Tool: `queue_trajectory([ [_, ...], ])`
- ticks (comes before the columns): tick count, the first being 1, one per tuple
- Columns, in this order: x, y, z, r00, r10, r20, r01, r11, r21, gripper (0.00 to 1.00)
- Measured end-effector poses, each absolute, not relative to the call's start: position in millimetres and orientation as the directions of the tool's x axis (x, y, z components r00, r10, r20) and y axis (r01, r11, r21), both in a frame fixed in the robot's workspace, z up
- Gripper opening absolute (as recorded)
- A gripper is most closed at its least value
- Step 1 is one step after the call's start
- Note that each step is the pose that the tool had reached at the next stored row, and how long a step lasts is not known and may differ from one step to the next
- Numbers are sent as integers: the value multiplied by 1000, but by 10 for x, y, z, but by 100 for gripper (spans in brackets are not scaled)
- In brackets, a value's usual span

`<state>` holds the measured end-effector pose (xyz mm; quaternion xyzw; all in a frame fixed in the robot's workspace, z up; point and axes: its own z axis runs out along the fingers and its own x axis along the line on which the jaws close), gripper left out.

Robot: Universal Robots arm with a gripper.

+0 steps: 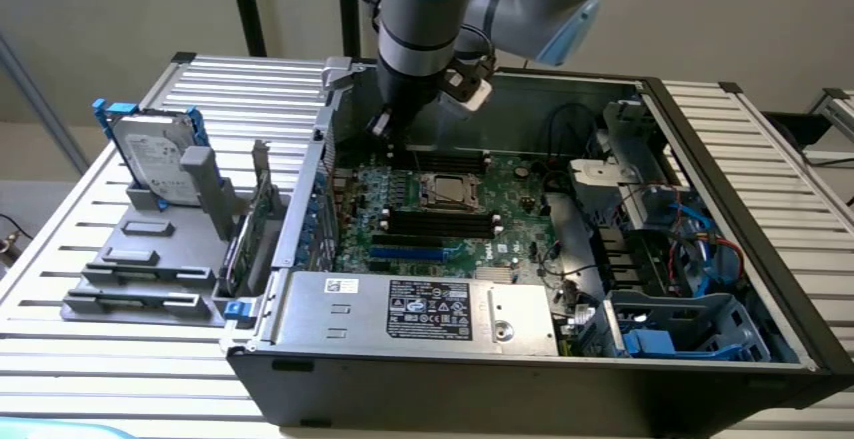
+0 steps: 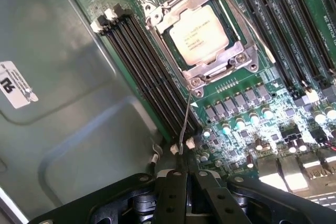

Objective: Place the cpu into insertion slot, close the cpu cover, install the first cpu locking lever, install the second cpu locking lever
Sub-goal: 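Install the first cpu locking lever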

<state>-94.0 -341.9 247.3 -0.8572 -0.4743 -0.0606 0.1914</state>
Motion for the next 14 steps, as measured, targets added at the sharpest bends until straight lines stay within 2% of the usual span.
queue_trajectory([
  [14, -560, -3458, 2484, 544, 789, 285, 835, -479, -271, 11],
])
